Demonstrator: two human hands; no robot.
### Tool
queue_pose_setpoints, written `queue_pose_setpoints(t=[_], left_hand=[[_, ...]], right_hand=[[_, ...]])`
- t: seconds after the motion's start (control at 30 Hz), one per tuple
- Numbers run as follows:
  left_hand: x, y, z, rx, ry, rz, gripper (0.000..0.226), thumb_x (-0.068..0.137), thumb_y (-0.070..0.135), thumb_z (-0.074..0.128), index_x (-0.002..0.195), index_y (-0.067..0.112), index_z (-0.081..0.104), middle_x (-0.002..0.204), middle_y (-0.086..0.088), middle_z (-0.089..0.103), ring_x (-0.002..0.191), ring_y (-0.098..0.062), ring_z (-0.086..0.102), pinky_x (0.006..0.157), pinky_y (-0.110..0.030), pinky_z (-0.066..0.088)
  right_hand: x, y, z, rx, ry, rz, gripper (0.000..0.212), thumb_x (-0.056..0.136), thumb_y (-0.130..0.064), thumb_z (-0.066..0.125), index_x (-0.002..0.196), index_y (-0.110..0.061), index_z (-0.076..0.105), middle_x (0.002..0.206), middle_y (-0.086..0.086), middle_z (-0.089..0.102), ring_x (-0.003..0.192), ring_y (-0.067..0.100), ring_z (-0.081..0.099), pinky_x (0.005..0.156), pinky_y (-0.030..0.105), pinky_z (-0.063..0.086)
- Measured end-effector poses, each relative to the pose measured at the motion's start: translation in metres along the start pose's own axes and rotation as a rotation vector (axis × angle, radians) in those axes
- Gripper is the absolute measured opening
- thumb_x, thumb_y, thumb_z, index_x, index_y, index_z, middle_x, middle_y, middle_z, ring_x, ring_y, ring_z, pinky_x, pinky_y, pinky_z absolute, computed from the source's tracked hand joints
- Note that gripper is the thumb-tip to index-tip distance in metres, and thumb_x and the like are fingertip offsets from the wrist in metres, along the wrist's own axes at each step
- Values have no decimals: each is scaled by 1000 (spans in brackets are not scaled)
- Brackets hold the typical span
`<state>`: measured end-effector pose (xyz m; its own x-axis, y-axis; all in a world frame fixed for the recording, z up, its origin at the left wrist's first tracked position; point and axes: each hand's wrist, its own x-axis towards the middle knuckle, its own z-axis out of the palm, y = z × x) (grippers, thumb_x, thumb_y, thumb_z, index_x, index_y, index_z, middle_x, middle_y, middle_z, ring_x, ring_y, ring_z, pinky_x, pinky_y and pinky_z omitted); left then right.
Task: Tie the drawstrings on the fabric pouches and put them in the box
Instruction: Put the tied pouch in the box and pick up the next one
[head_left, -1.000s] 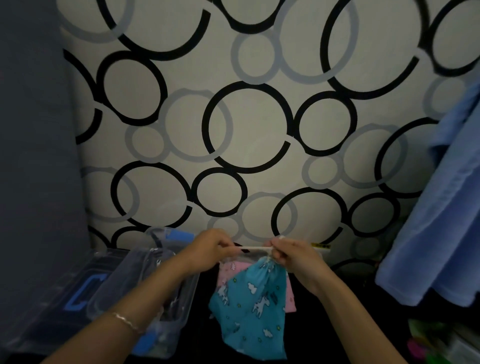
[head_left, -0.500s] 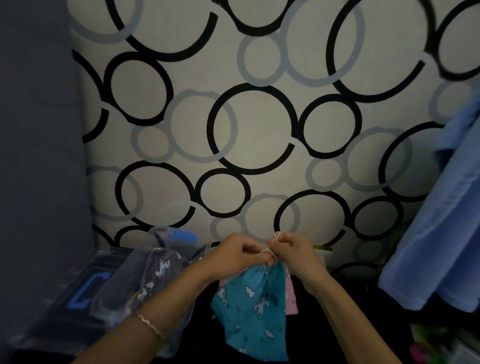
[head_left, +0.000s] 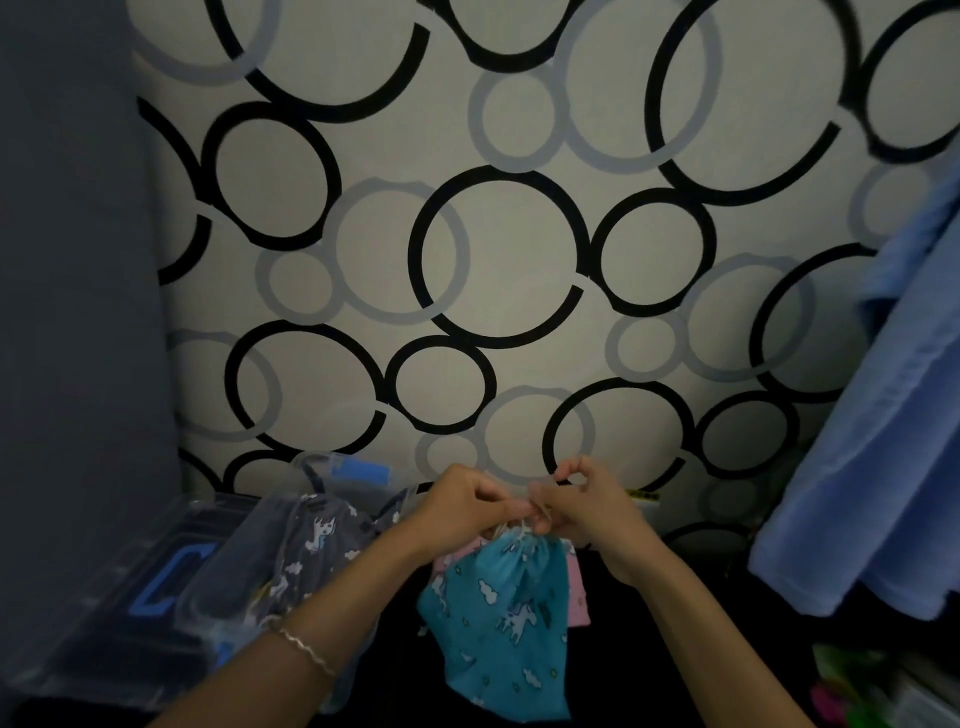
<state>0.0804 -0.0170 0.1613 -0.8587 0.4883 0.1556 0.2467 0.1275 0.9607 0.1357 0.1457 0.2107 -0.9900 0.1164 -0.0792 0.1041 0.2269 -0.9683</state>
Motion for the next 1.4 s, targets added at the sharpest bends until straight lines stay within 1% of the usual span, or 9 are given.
queue_pose_setpoints(t=[0.17,0.3,0.47,0.6,0.73,0.9,1.07,1.23,1.4], left_hand=[[3,-6,-3,45,56,12,47,78,35,76,86,-11,70,77,-29,68,64,-20,56,62,-36,48],[3,-4,-3,197,42,22,22,86,28,70,79,7,76,74,-15,72,62,-16,59,65,-37,53],[0,10,-7,280,-51,62,14,88,27,67,79,19,74,80,-9,74,70,-12,65,73,-38,56],[-1,19,-7,341,-64,83,12,89,27,66,85,19,74,81,0,73,74,-8,68,74,-30,57],[-4,20,-6,226,-48,73,10,89,22,66,82,23,73,83,-2,73,78,-15,70,72,-26,57],[-3,10,0,129,-15,31,19,91,20,65,74,25,72,73,1,70,66,-6,61,69,-27,50],[-3,11,1,19,-3,-34,16,91,23,64,82,14,73,81,-10,72,72,-18,63,72,-31,51],[-1,11,0,-37,-18,-67,18,92,25,63,91,10,74,91,-14,73,78,-20,68,77,-32,54],[-2,14,-7,21,-81,-66,16,91,23,64,91,11,74,81,0,74,70,-7,69,64,-18,52]], right_hand=[[-3,5,5,-192,-26,-88,27,78,-9,78,98,-14,62,91,9,69,78,15,69,61,21,54],[1,11,9,-510,95,-217,24,80,-16,75,103,-23,72,93,-8,67,83,5,63,63,16,48],[0,12,9,-633,47,-268,24,85,-17,68,64,-27,67,66,-5,66,65,8,63,56,20,46],[5,14,5,-377,-37,-143,25,84,-13,56,60,-13,51,66,8,50,66,22,49,67,35,40],[5,17,-4,-34,-226,-55,17,79,-16,62,80,1,61,83,19,57,80,26,52,77,36,43],[7,28,-5,-5,-25,-133,24,80,-8,76,96,-8,57,81,15,67,74,22,67,67,29,54],[6,34,-3,-170,109,-363,11,81,-6,74,76,-10,66,73,9,62,66,12,57,59,19,48],[-1,32,1,-266,85,-389,4,82,-27,75,78,-25,77,79,4,70,73,9,65,63,17,50],[-5,29,-2,-248,11,-377,12,89,-17,68,81,-20,75,78,1,74,73,11,69,65,22,55]])
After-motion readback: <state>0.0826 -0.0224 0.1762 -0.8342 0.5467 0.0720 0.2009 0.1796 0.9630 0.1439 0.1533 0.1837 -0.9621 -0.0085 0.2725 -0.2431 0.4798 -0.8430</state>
